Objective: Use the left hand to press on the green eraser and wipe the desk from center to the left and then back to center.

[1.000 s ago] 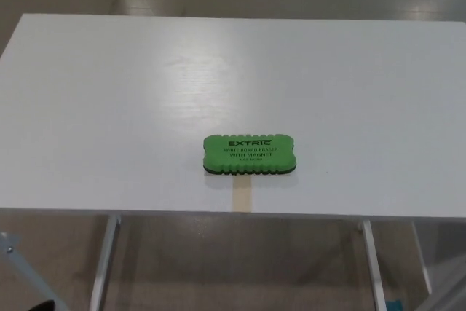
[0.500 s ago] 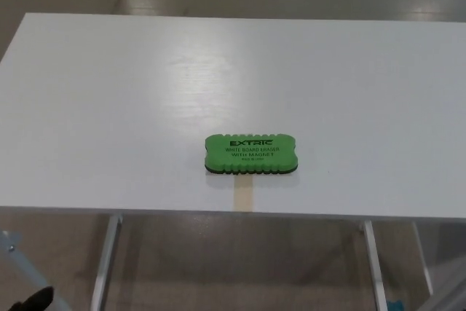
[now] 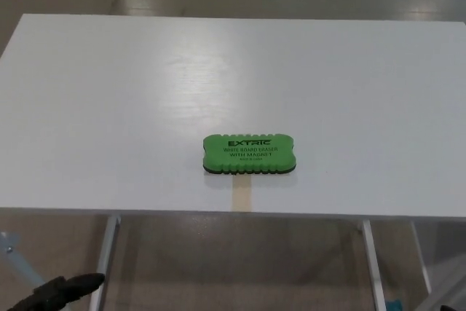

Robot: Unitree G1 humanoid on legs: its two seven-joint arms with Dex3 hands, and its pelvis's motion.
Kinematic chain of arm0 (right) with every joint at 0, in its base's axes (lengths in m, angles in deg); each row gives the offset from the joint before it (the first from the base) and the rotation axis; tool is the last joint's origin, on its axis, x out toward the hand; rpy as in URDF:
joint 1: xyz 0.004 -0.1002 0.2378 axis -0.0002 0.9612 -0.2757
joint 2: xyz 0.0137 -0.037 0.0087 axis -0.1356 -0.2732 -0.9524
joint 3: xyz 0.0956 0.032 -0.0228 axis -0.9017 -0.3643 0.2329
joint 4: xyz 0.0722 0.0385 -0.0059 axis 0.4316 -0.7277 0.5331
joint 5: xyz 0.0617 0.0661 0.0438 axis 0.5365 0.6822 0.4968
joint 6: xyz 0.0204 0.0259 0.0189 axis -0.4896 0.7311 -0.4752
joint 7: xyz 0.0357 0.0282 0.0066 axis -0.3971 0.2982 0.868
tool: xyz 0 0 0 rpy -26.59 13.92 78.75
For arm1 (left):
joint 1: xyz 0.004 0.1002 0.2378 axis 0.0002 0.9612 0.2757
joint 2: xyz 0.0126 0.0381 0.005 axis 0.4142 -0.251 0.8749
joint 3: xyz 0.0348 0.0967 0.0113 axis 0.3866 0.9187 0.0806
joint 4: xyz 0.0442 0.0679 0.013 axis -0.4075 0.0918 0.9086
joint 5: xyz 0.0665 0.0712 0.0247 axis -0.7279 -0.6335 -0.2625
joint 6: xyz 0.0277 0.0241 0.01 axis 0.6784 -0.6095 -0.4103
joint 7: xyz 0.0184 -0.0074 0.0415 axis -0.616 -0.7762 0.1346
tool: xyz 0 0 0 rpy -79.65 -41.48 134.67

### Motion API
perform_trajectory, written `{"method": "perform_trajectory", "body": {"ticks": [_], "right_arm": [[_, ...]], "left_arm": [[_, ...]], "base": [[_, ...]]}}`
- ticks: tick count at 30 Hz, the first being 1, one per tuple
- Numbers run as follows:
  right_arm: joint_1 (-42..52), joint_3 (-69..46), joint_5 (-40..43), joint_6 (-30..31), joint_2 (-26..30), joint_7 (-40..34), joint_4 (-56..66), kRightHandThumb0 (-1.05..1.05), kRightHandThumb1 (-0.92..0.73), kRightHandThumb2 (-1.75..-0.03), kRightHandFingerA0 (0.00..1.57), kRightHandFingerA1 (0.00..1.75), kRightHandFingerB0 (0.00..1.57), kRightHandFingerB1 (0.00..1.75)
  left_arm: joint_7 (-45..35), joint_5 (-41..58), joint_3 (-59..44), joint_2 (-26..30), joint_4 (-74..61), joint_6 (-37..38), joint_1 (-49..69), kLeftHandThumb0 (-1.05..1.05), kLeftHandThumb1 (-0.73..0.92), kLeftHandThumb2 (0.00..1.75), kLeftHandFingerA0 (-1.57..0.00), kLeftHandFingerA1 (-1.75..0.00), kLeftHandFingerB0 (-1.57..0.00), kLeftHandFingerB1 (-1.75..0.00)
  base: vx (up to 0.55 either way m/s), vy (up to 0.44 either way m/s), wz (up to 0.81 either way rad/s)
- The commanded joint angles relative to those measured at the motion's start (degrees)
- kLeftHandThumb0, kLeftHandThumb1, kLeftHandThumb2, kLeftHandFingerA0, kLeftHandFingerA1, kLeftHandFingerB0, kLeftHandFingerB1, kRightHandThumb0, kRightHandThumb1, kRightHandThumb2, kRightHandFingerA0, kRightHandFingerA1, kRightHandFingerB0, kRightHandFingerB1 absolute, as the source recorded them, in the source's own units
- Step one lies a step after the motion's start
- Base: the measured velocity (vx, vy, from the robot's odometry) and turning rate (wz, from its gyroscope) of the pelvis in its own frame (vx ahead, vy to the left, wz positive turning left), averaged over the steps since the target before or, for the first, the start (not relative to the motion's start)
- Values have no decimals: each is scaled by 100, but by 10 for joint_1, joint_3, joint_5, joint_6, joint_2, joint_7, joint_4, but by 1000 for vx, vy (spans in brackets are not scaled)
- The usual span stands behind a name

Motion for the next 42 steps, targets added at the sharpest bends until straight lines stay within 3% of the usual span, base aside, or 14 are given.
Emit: {"method": "perform_trajectory", "body": {"ticks": [1, 10, 11, 15, 19, 21, 22, 28, 29, 32, 33, 42], "right_arm": [[5, 20, -19, -46, 19, 14, -29, -47, -81, -66, 62, 44, 41, 33], [1, 31, -30, -42, 26, -2, -45, -48, -81, -66, 61, 43, 39, 33], [1, 32, -30, -41, 27, -3, -46, -51, -68, -97, 53, 57, 32, 48], [0, 34, -24, -34, 29, 1, -44, -51, -68, -96, 53, 58, 33, 48], [-1, 33, -16, -32, 29, 8, -50, -51, -68, -96, 54, 58, 33, 49], [1, 32, -13, -34, 29, 10, -51, -50, -68, -96, 53, 58, 34, 49], [2, 34, -15, -36, 29, 8, -50, -48, -81, -65, 61, 44, 42, 33], [0, 35, -12, -39, 27, 8, -54, -48, -81, -65, 62, 44, 42, 34], [1, 35, -9, -41, 25, 8, -53, -50, -67, -96, 55, 59, 36, 50], [3, 39, -13, -43, 25, 5, -52, -50, -67, -96, 55, 59, 36, 50], [4, 41, -16, -47, 27, 4, -53, -48, -81, -65, 62, 45, 43, 34], [5, 42, -1, -52, 31, 29, -51, -47, -81, -65, 62, 46, 43, 34]], "left_arm": [[-283, 111, 66, 105, -162, -58, 84, -33, 71, 61, -85, -47, -76, -45], [-346, 209, 65, 189, -332, -142, 155, -28, 70, 62, -85, -47, -78, -47], [-360, 233, 65, 205, -365, -158, 162, -28, 70, 62, -84, -47, -78, -48], [-381, 309, 62, 246, -468, -215, 160, -27, 71, 62, -83, -47, -78, -48], [-368, 354, 63, 249, -528, -232, 117, -25, 73, 62, -82, -47, -78, -48], [-347, 376, 68, 232, -545, -242, 77, -25, 73, 62, -82, -47, -78, -48], [-313, 371, 74, 214, -558, -242, 49, -25, 73, 62, -82, -48, -78, -48], [-199, 302, 92, 161, -597, -262, -28, -32, 71, 62, -90, -50, -80, -48], [-153, 262, 107, 130, -596, -273, -69, -32, 71, 62, -92, -50, -80, -48], [-121, 228, 119, 94, -579, -290, -116, -32, 71, 62, -94, -51, -82, -48], [-105, 215, 127, 76, -565, -303, -140, -30, 71, 62, -95, -51, -84, -49], [-24, 177, 156, -25, -457, -400, -279, -27, 74, 63, -98, -52, -86, -49]], "base": [[0, 0, 0], [0, 0, 0], [0, 0, 0], [0, 0, 0], [0, 0, 0], [0, 0, 0], [0, 0, 0], [0, 0, 0], [0, 0, 0], [0, 0, 0], [0, 0, 0], [0, 0, 0]]}}
